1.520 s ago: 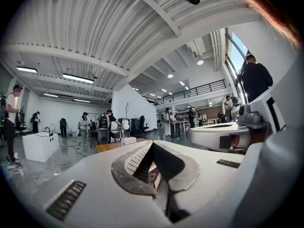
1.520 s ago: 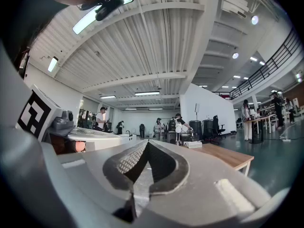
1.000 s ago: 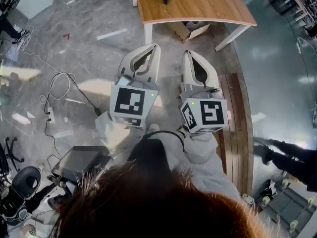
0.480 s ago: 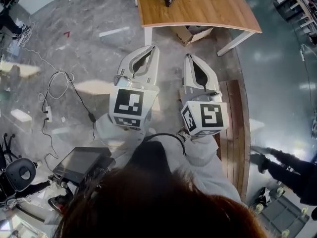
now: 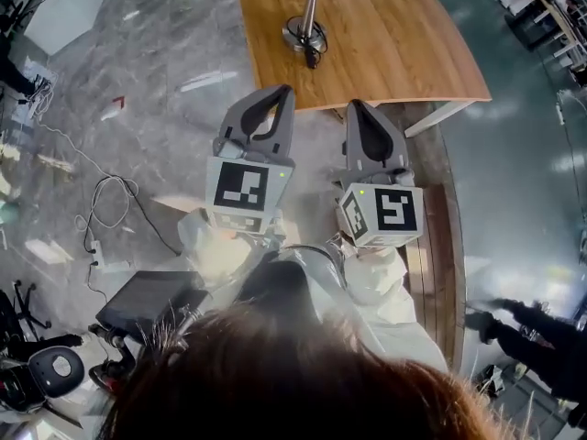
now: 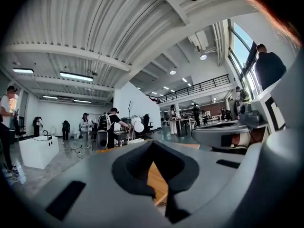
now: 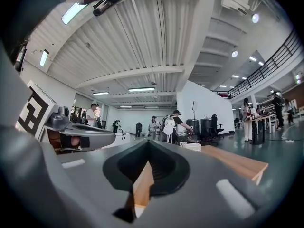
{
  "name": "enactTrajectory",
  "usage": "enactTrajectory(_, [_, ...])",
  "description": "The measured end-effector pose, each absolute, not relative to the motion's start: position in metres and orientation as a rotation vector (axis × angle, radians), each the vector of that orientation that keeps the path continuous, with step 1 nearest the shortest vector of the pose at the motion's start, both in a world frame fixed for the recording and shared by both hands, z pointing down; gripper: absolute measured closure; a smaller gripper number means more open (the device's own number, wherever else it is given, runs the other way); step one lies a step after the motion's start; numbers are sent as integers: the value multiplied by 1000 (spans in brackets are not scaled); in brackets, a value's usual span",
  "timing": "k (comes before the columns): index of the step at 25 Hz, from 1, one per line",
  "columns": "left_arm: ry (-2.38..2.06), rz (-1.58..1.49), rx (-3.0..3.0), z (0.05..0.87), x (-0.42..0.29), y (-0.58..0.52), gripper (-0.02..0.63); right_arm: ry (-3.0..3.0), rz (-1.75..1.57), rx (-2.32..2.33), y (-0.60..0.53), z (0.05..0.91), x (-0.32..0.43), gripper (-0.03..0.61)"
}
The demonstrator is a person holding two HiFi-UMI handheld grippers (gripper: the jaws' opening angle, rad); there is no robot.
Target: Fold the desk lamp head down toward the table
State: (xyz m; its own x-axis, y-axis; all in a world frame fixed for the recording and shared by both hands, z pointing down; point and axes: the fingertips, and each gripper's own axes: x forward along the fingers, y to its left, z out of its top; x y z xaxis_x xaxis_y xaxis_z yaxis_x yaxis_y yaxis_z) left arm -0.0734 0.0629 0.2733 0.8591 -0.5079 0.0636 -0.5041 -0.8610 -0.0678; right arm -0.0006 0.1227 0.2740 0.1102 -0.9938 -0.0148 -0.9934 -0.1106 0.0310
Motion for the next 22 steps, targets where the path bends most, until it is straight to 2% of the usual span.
enactTrajectory(7, [810,-178,-3015,309,-18,-61,611,-2044,58,2352,2,309,59,577])
enactTrajectory(16, [841,-163,-3006,288,28,-103,611,-2047,54,2351,-37,285,121,577])
enactTrajectory(22, [876,-241,-3021,330,93,-178,611,-2117,105,2253,-119,317,193,577])
